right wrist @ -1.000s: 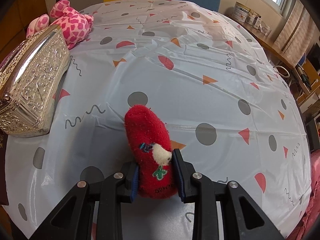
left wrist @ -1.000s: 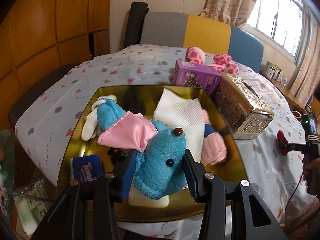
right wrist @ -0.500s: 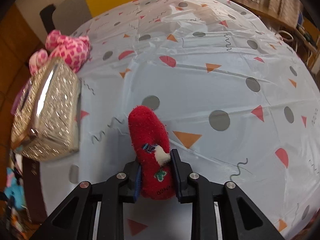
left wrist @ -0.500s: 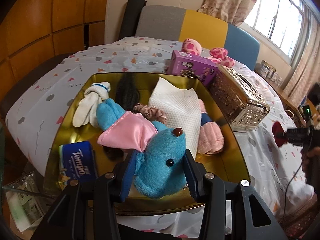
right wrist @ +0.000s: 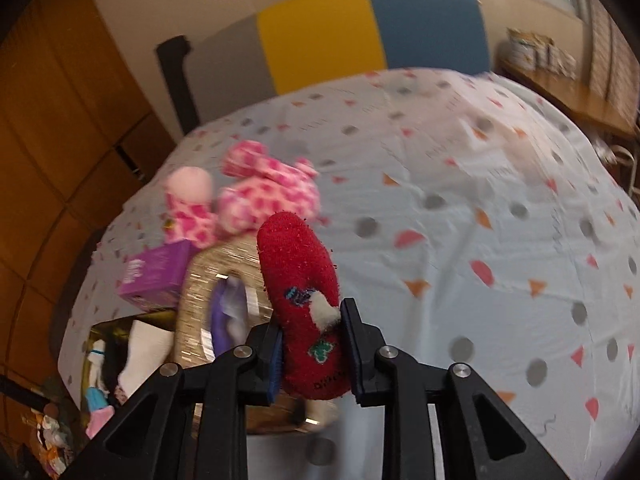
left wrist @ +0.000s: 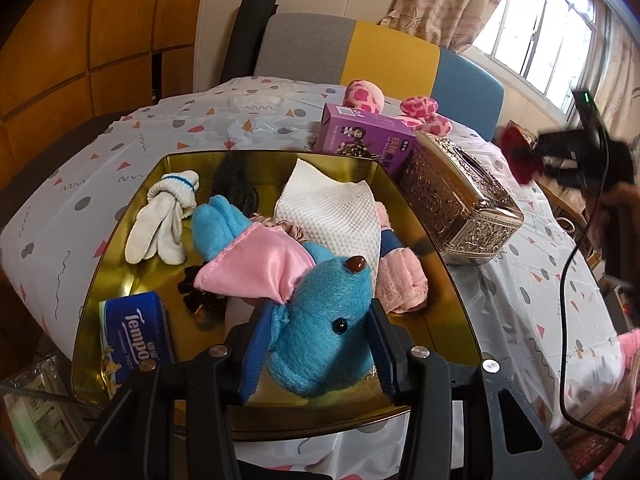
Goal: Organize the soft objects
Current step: 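Open the left gripper to release the blue plush into the tray, then lower the red plush into the gold tray and open the right gripper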
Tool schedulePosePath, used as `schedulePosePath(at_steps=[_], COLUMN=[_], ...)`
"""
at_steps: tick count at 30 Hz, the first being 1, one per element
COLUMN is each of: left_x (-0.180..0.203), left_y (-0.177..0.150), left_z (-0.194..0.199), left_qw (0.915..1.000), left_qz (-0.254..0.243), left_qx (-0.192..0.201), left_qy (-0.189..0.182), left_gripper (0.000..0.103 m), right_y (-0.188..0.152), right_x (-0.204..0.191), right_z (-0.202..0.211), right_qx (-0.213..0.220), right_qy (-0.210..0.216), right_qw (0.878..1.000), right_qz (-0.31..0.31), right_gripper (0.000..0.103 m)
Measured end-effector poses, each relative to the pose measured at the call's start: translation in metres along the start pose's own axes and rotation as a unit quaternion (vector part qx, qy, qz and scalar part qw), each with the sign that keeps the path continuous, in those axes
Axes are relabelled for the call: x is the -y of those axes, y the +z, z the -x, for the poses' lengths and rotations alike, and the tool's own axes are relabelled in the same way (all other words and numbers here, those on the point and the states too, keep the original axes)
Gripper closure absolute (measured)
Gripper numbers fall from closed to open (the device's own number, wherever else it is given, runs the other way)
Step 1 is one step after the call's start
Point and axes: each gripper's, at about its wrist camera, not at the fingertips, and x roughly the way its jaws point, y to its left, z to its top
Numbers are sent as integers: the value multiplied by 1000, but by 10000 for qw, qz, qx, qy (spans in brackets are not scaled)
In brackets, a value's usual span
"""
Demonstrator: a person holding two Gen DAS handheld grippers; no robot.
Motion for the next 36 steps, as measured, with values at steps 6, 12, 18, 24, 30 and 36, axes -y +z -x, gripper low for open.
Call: schedulePosePath(at_steps=[6, 12, 18, 24, 30, 36], left_x=[4, 4, 3, 5, 7, 5], left_y=[1, -1, -4, -6, -5, -1], left_z=[-1, -1, -3, -8, -13, -17], left_qw=[10000, 9999, 9998, 9997, 9996, 9993], left_qz=[-88, -115, -91, -96, -132, -102], left_qx=[1, -21, -80, -145, -120, -92], left_qy=[14, 101, 124, 176, 234, 340], left_gripper=[55, 54, 52, 46, 39, 25], right_y=[-4, -32, -58, -80, -98, -115], right_x=[-55, -82, -101, -106, -113, -116], right_z=[0, 5, 11, 20, 34, 36], right_qx=[-15, -155, -227, -265, -257, -352], right_qy=[372, 649, 779, 910, 1057, 1170], right_qw=[9978, 9931, 9888, 9866, 9840, 9831], right_qz=[553, 966, 1255, 1331, 1414, 1360], right_gripper=[78, 78, 78, 78, 78, 78])
